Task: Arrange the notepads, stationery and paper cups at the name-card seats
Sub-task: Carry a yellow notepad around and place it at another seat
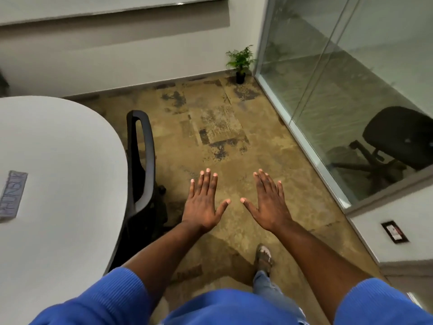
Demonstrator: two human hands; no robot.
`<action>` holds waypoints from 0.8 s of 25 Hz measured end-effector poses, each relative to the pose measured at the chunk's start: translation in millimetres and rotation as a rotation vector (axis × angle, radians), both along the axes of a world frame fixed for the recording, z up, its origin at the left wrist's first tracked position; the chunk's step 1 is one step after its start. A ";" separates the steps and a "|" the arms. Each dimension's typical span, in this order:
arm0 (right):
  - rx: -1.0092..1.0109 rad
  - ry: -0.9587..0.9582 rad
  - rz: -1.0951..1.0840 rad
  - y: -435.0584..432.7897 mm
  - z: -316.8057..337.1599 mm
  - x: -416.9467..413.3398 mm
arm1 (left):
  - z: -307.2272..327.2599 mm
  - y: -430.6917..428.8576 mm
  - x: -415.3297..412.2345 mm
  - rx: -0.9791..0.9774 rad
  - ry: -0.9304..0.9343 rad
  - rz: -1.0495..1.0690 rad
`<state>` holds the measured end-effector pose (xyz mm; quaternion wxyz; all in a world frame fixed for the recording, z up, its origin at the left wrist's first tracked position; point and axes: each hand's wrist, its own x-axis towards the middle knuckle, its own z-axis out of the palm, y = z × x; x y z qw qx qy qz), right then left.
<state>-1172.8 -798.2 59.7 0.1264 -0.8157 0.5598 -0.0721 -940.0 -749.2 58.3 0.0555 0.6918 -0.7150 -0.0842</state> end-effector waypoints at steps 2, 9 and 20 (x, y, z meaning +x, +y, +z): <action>0.029 -0.010 0.053 -55.8 -6.6 -10.0 | -3.7 -41.5 -12.8 0.025 -0.029 0.079; 0.059 0.016 0.312 -246.7 6.2 3.6 | 14.6 -178.7 -24.8 -0.037 0.011 0.376; 0.047 0.036 0.578 -477.9 -4.5 177.4 | -13.0 -386.7 108.0 -0.019 0.061 0.662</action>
